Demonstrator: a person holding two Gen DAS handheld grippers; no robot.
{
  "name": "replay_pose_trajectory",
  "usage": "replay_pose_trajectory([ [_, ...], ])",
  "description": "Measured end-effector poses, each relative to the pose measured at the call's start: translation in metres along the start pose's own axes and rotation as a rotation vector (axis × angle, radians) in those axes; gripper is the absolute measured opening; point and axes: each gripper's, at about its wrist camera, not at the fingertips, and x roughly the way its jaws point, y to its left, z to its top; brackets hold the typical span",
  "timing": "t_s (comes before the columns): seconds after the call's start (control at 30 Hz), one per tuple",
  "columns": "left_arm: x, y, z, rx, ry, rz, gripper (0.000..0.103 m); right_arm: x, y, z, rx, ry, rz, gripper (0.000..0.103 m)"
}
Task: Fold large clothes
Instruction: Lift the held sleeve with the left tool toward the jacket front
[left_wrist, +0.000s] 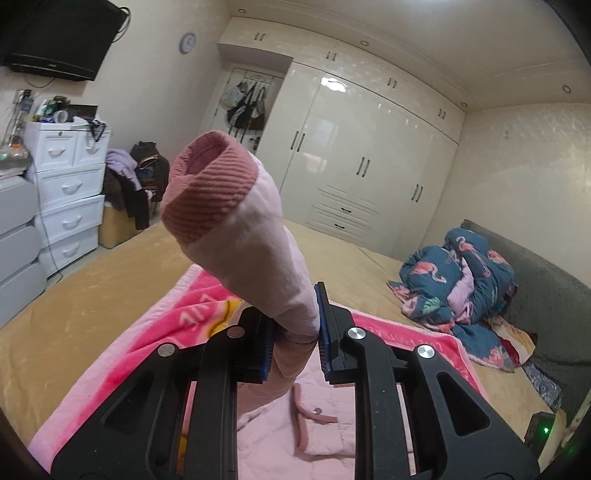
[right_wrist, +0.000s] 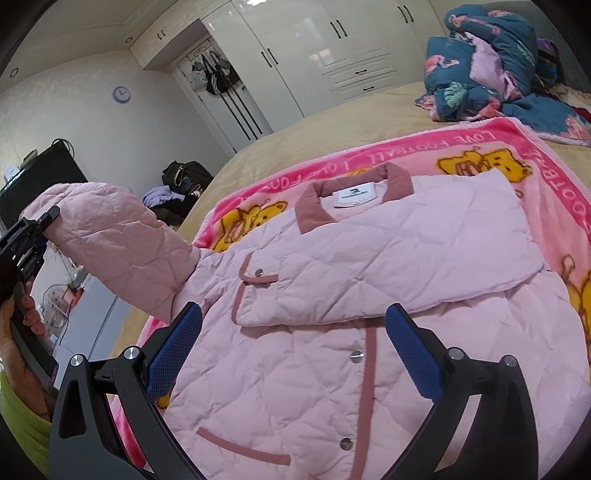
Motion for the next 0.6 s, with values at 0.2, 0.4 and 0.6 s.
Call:
replay_pose_trajectory([
  [0.2, 0.009, -0.024, -0.005, 0.026, 0.019, -0.030, 0.012, -0.010, -0.017, 0.001, 0.024, -0.014, -0.002, 0.099],
  [0.4, 0.019, -0.048, -0.012, 0.056, 0.036, -0.070, 0.012, -0.018, -0.033, 0.001, 0.056, -0.029, -0.005, 0.099],
  [0.6, 0.030, -0.078, -0.025, 0.102, 0.061, -0.115, 0.012, -0.023, -0.048, 0.001, 0.082, -0.041, -0.011, 0.099],
])
